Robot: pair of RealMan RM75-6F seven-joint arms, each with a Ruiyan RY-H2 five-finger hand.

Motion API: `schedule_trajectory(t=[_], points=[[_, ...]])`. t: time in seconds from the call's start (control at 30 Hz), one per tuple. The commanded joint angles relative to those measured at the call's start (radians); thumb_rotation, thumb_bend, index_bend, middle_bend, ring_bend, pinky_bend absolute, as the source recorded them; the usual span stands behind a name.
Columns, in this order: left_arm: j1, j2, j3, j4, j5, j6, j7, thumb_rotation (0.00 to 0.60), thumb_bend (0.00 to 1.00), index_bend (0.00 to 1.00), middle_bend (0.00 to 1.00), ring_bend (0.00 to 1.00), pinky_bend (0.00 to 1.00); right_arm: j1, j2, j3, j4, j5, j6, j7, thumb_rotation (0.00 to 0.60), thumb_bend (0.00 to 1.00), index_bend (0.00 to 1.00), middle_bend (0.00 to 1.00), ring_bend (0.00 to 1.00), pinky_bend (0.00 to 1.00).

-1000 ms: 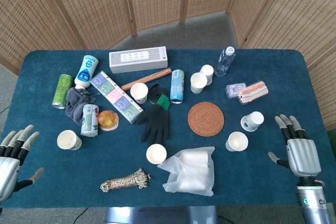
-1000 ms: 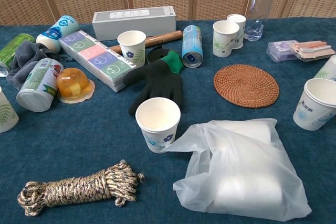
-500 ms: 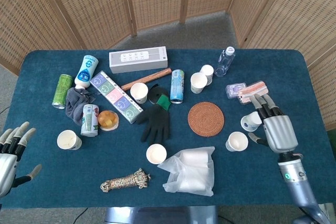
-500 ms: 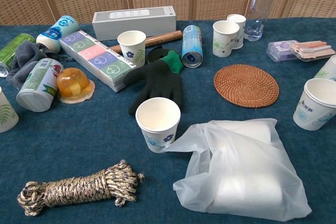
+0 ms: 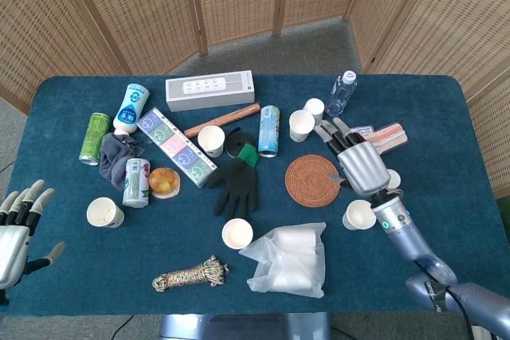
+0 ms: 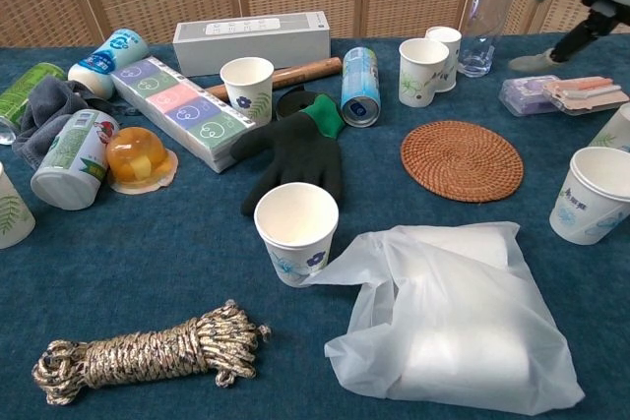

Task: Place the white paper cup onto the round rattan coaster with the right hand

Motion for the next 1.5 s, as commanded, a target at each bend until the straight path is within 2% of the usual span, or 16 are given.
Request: schedule_trajectory(t=[0.03,0.3,0.47,0.67,0.9,1.0,1.13,1.5], points=[[-0.004,-0.012,-0.01,0.011,-0.022,-0.004,0.017,0.6,0.29,0.06,0.0,0.0,0.0,0.069,-0.061,0.01,0.082,0.004,-0.063,0.029,0.6,0.26,0.0,0.08,0.08,0.38],[-0.014,-0.031,-0.021,0.028,-0.057,-0.021,0.026,0.6,0.29,0.06,0.0,0.0,0.0,0.2,-0.144,-0.009,0.27,0.0,-0.177,0.123,0.6,0.28,0.0,0.06,0.07,0.38],[-0.018,-0.038,-0.026,0.036,-0.076,-0.029,0.029,0.6,0.29,0.06,0.0,0.0,0.0,0.245,-0.192,-0.022,0.38,0.008,-0.205,0.16,0.6,0.3,0.0,0.05,0.06,0.38],[-0.021,-0.044,-0.032,0.043,-0.091,-0.031,0.036,0.6,0.29,0.06,0.0,0.0,0.0,0.292,-0.228,-0.025,0.467,0.033,-0.244,0.182,0.6,0.29,0.0,0.0,0.0,0.37],[-0.024,-0.051,-0.034,0.048,-0.104,-0.035,0.043,0.6,0.29,0.06,0.0,0.0,0.0,0.332,-0.272,-0.04,0.574,0.058,-0.293,0.197,0.6,0.36,0.0,0.0,0.0,0.12],[-0.025,-0.052,-0.034,0.051,-0.11,-0.037,0.044,0.6,0.29,0.06,0.0,0.0,0.0,0.341,-0.289,-0.047,0.619,0.064,-0.297,0.211,0.6,0.38,0.0,0.0,0.0,0.06],[-0.028,-0.054,-0.036,0.055,-0.117,-0.042,0.046,0.6,0.29,0.06,0.0,0.0,0.0,0.347,-0.304,-0.064,0.666,0.065,-0.305,0.225,0.6,0.38,0.0,0.0,0.0,0.06],[-0.035,-0.065,-0.039,0.062,-0.136,-0.053,0.056,0.6,0.29,0.06,0.0,0.0,0.0,0.364,-0.363,-0.108,0.809,0.075,-0.368,0.256,0.6,0.39,0.0,0.0,0.0,0.13]])
